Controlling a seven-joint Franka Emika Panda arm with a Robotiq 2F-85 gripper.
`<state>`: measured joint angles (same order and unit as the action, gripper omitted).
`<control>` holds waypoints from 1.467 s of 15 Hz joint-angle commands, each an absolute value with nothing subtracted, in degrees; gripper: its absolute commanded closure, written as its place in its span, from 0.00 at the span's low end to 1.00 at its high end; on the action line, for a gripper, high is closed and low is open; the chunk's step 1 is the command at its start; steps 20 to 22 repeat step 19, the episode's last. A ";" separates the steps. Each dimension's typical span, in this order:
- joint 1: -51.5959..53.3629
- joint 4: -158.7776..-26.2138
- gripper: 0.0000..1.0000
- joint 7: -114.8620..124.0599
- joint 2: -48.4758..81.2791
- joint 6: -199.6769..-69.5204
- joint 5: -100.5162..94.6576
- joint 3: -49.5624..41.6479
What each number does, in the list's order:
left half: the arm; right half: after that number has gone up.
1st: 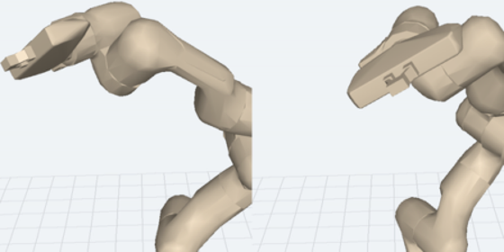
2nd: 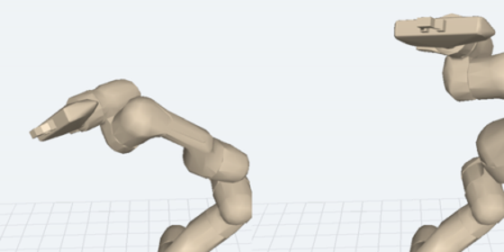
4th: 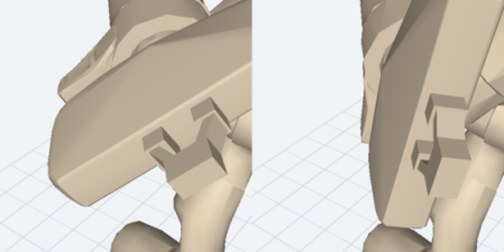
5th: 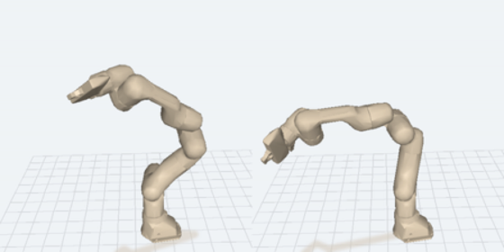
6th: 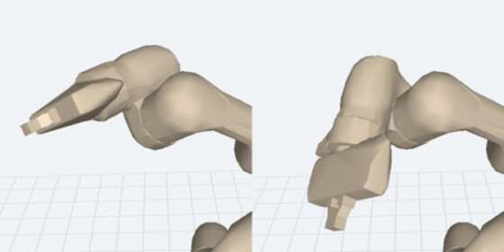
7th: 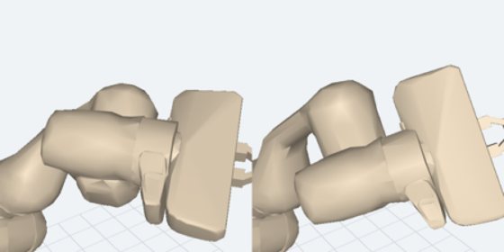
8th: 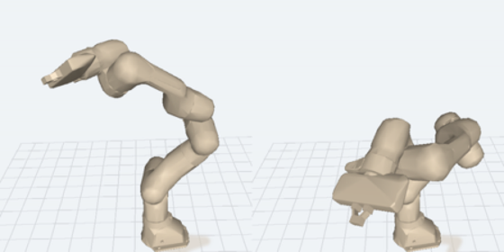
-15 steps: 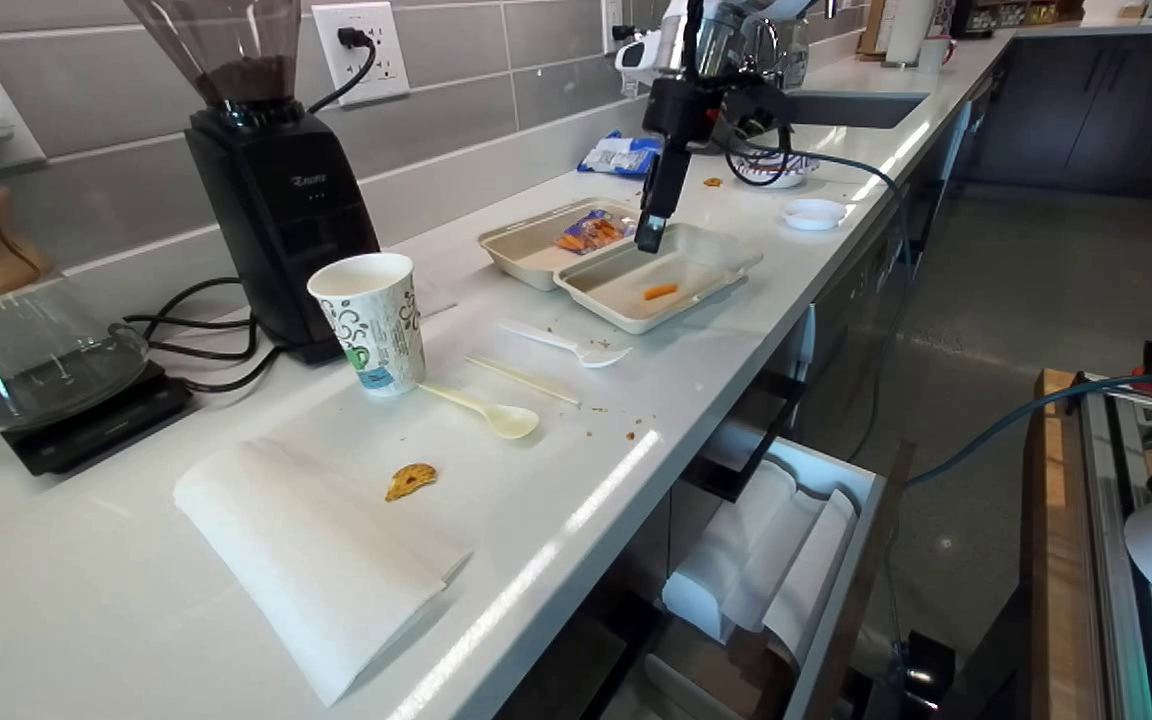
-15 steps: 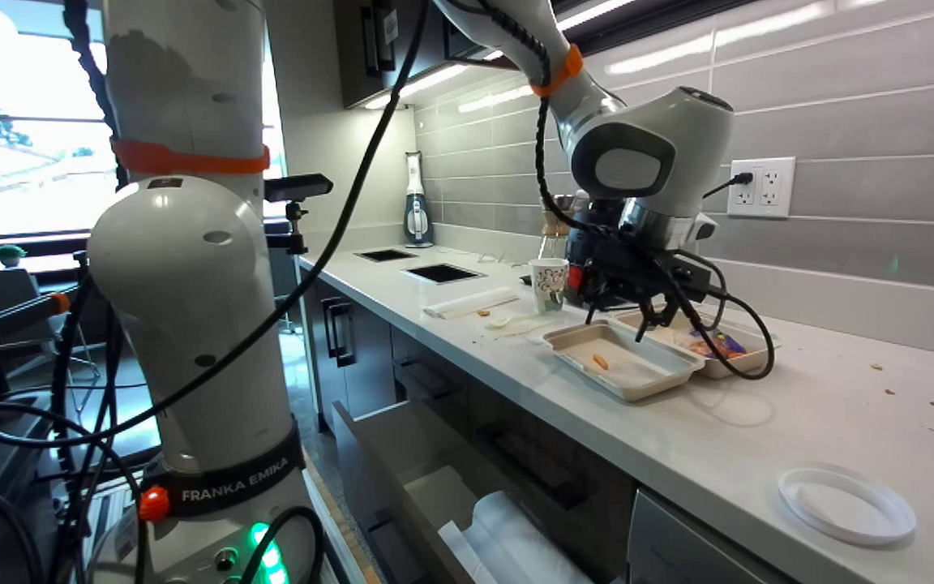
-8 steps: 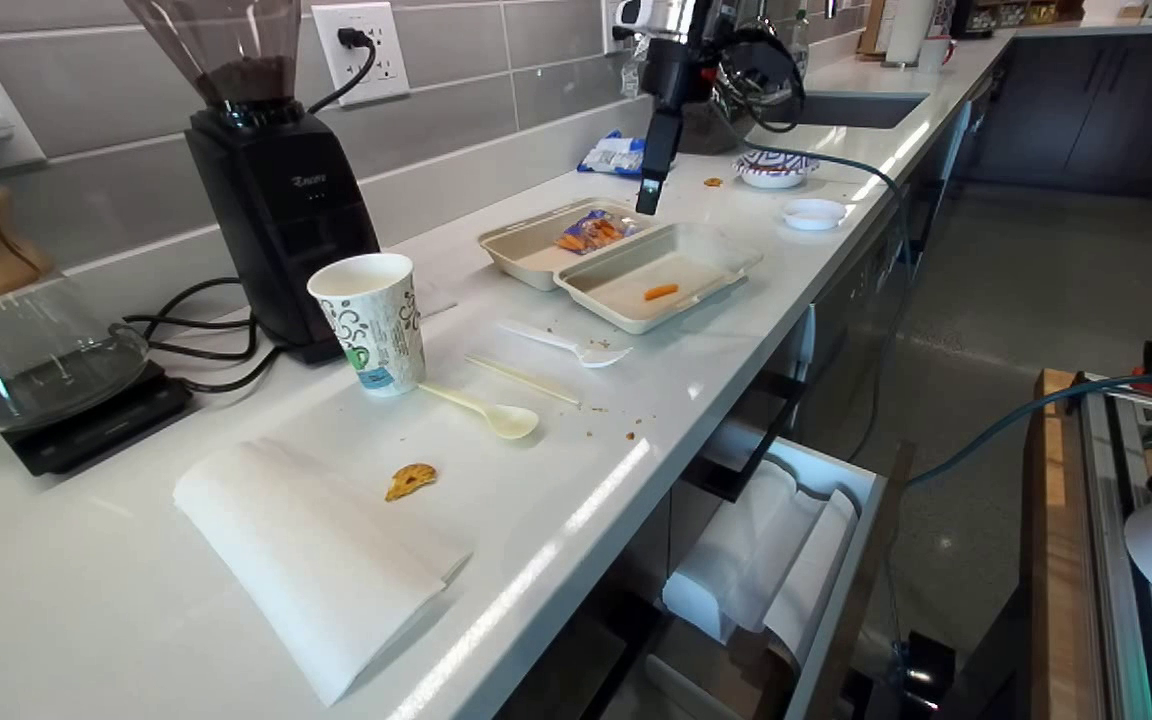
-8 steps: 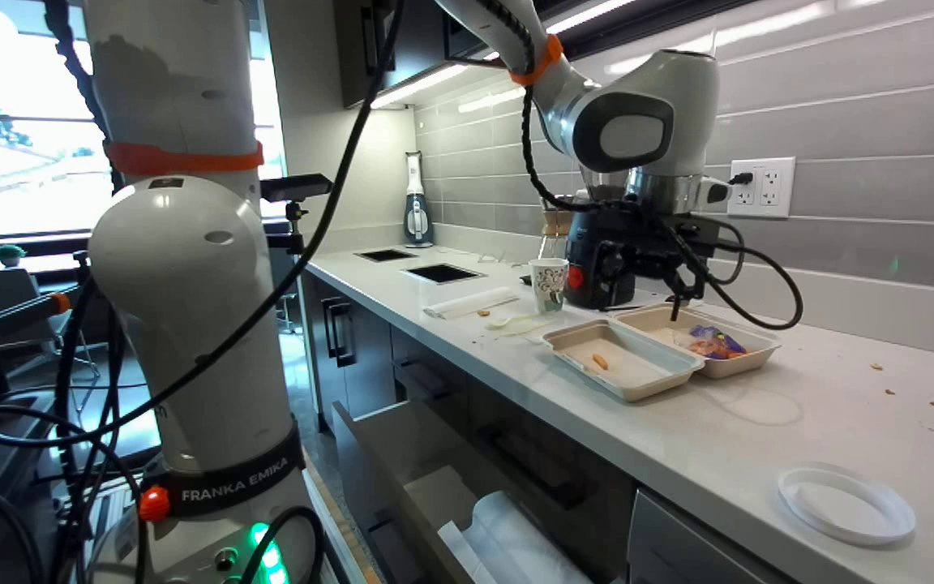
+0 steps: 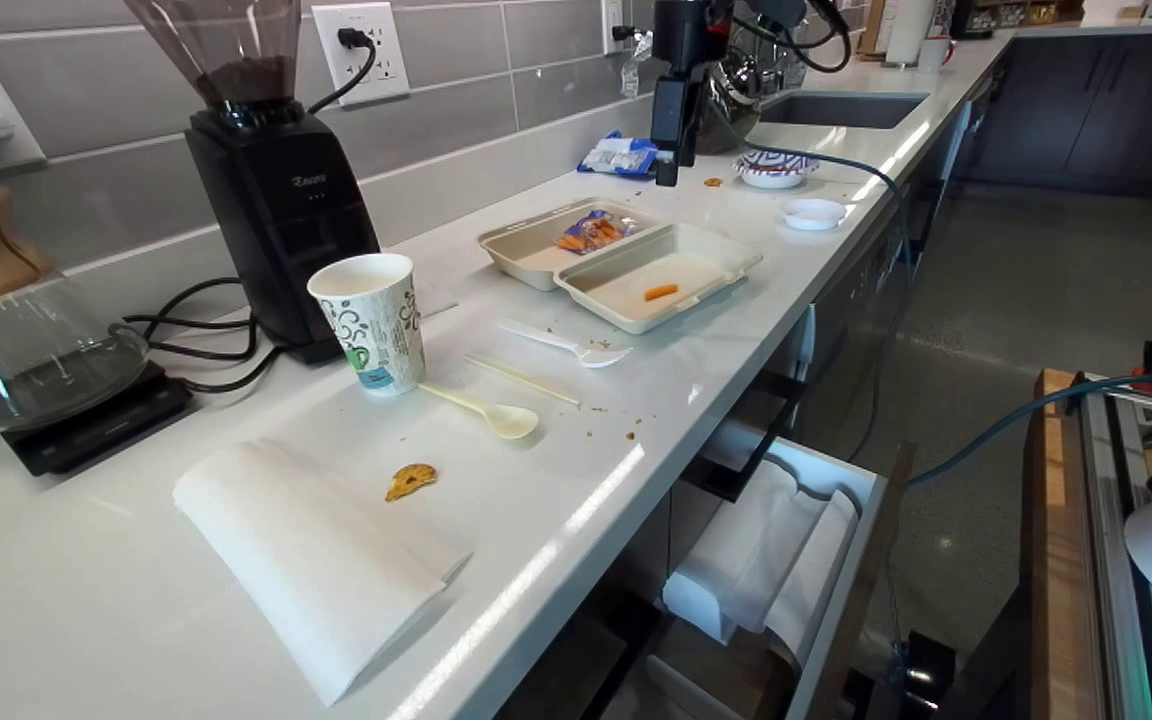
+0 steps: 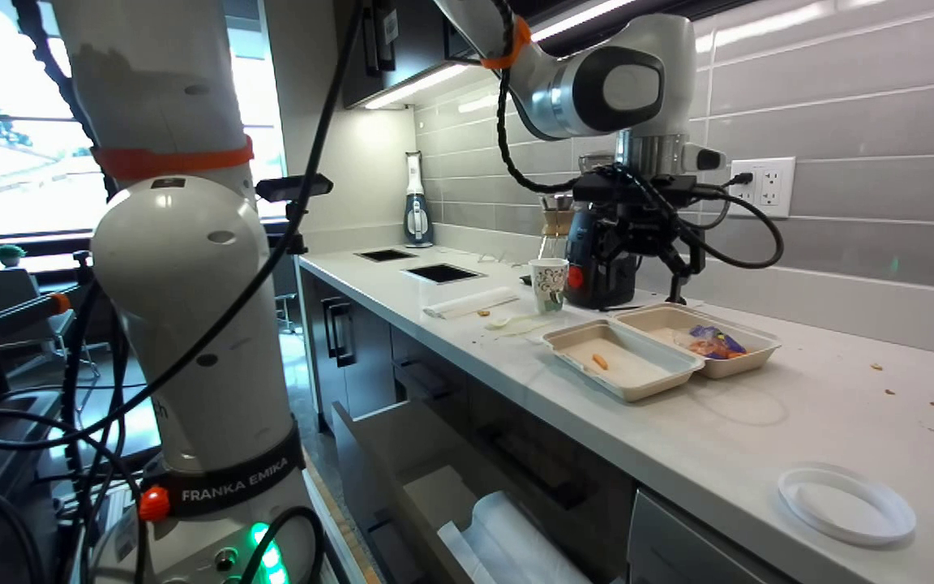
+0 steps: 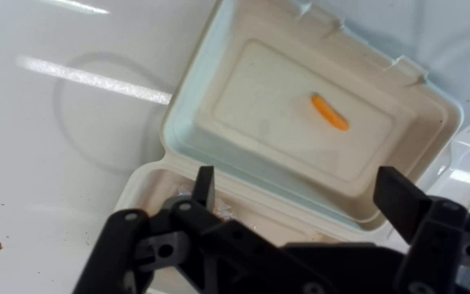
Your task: Remove one orange object from upper segment of the takeaway pack and put it in the lower segment
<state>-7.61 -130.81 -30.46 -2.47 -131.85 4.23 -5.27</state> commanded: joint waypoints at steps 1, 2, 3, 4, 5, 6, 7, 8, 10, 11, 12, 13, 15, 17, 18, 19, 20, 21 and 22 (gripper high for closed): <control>-6.51 -131.19 0.00 -28.77 -6.27 -125.03 4.43 -5.78; -6.31 -131.22 0.00 -28.98 -7.15 -123.66 4.88 -5.86; -6.12 -131.50 0.00 -28.52 -8.19 -123.11 4.66 -5.85; -5.92 -131.71 0.00 -28.17 -9.15 -122.93 5.13 -5.91; -5.73 -131.82 0.00 -27.96 -9.99 -122.75 5.03 -5.92; -5.58 -132.03 0.00 -26.97 -10.71 -123.01 4.62 -5.85; -5.45 -131.94 0.00 -26.20 -11.14 -122.81 4.37 -5.84; -5.34 -132.19 0.00 -24.64 -11.82 -123.36 4.27 -5.75; -5.25 -132.10 0.00 -21.41 -12.52 -122.77 3.49 -5.55; -5.15 -131.77 0.00 -20.29 -12.75 -121.55 3.32 -5.51; -5.01 -131.80 0.00 -19.53 -13.09 -120.93 3.21 -5.47; -5.17 -131.88 0.00 -17.37 -13.10 -121.34 1.82 -5.14; -4.62 -130.82 0.00 -20.59 -11.87 -122.54 3.61 -6.03; -4.59 -130.75 0.00 -20.64 -11.83 -122.54 3.62 -6.09; -4.59 -130.75 0.00 -20.64 -11.82 -122.54 3.62 -6.10; -4.59 -130.75 0.00 -20.65 -11.82 -122.54 3.62 -6.11; -4.59 -130.75 0.00 -20.65 -11.82 -122.54 3.62 -6.11; -4.59 -130.75 0.00 -20.65 -11.82 -122.54 3.62 -6.11; -4.59 -130.75 0.00 -20.65 -11.82 -122.54 3.62 -6.11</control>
